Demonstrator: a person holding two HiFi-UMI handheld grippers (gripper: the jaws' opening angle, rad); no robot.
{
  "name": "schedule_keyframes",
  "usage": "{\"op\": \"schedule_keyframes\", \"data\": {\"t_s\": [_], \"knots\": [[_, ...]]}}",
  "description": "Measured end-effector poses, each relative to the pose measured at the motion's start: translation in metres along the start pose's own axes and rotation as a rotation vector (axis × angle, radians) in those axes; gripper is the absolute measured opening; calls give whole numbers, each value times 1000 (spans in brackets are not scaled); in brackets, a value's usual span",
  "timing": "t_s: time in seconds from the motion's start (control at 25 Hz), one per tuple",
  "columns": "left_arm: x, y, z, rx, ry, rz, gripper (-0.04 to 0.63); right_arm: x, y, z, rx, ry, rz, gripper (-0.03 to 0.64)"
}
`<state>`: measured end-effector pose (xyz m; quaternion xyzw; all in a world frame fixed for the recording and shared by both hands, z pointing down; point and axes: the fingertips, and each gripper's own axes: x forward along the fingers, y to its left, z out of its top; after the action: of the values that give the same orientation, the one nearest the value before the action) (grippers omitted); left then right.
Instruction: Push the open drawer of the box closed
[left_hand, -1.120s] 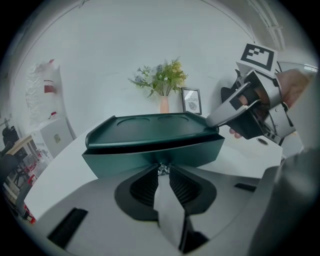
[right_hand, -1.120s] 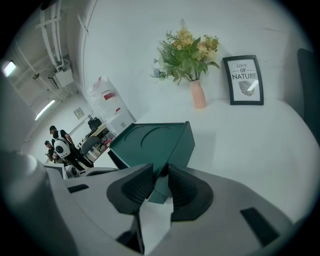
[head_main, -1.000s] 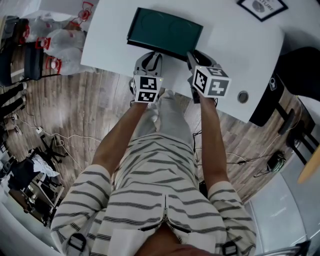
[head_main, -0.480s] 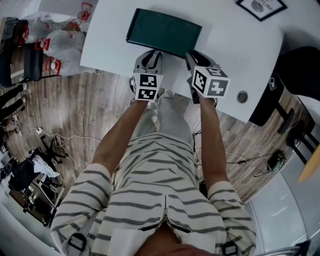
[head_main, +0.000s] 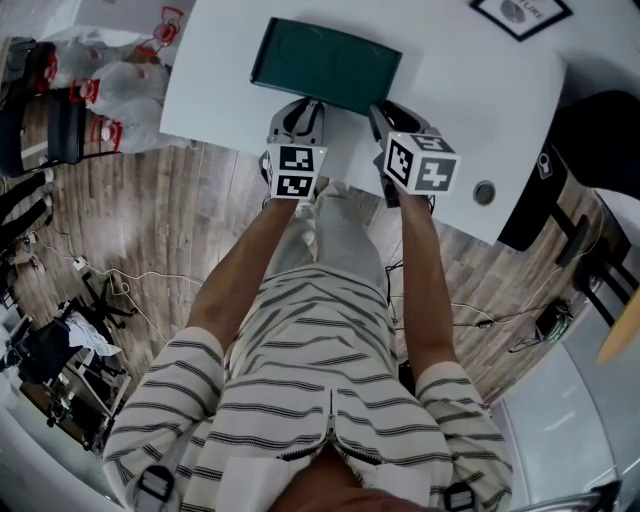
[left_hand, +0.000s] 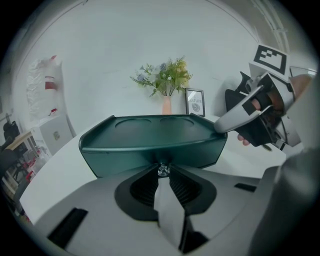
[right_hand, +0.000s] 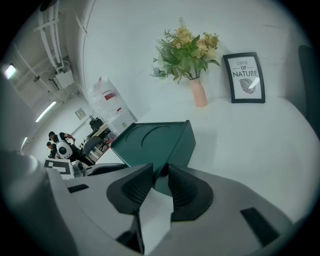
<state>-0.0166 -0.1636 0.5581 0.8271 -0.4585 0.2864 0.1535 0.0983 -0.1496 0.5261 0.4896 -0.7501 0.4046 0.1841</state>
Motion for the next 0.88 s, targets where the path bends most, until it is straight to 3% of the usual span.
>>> {"op": "schedule_keyframes", "data": {"t_s": [0.44, 0.6, 0.88], "knots": [[0, -1, -1, 3, 8, -13, 72, -1, -1, -1, 7, -33, -24, 107], [-1, -4, 1, -8, 10, -23, 77, -4, -3, -1, 56, -52, -23, 109], [-21, -3, 16, 9, -34, -44, 80, -26, 8, 4, 76, -154, -21, 98]]}}
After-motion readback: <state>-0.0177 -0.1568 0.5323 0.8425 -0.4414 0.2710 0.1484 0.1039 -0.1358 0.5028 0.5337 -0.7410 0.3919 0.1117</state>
